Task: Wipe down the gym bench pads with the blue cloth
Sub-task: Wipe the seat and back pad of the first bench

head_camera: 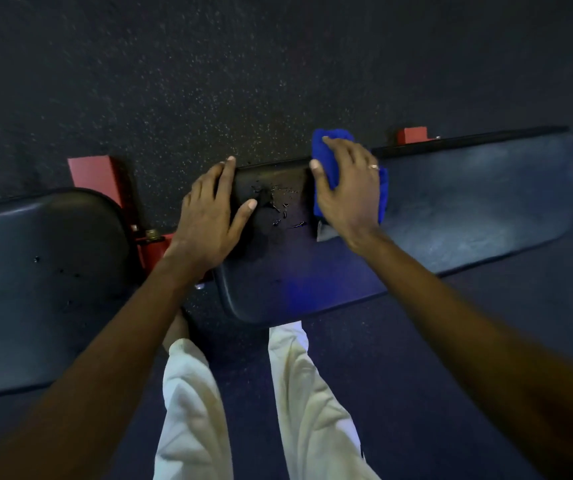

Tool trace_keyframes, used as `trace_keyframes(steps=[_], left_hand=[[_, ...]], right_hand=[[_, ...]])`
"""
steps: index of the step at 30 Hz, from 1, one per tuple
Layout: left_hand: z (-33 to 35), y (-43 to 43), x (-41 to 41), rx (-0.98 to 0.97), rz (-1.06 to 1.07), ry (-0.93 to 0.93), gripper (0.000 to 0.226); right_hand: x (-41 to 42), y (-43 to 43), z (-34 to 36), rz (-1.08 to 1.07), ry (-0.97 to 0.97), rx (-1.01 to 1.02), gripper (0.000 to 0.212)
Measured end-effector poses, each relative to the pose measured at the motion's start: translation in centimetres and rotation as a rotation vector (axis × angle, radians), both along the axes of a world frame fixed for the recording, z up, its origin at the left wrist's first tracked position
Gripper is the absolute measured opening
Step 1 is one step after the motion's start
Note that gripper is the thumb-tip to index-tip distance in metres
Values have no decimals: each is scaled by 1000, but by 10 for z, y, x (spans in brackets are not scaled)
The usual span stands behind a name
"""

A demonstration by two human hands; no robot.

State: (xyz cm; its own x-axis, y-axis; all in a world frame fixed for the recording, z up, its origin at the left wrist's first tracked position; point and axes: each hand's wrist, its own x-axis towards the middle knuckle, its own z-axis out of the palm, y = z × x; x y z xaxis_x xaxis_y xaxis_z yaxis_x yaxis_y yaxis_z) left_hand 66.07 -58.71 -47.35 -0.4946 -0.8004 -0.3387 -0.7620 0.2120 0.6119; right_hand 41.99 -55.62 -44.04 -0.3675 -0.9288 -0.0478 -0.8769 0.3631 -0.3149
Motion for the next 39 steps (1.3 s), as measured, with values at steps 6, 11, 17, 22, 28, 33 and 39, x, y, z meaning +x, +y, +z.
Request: trace_keyframes(steps=[6, 11, 17, 22, 28, 33, 39], left_hand=[[11, -15, 15, 7, -132, -38, 73], [21, -24, 74, -98, -159, -283, 50], [18, -2, 148, -266, -258, -336, 47], [16, -4, 163, -294, -207, -292, 64], [12, -29, 179, -357, -161, -322, 61], [14, -30, 179, -360, -142, -309, 54], [14, -33, 184, -355, -139, -263, 48]], right_hand=[[-26, -4, 5, 83, -2, 16, 48], [54, -11, -5, -96, -4, -57, 45], [111, -3, -6, 96, -4, -14, 48], [105, -18, -5, 322, -10, 30, 49], [158, -22, -17, 191, 97, 66, 48], [177, 2, -21, 338, 188, 81, 47], [193, 115, -19, 510, 177, 122, 60]])
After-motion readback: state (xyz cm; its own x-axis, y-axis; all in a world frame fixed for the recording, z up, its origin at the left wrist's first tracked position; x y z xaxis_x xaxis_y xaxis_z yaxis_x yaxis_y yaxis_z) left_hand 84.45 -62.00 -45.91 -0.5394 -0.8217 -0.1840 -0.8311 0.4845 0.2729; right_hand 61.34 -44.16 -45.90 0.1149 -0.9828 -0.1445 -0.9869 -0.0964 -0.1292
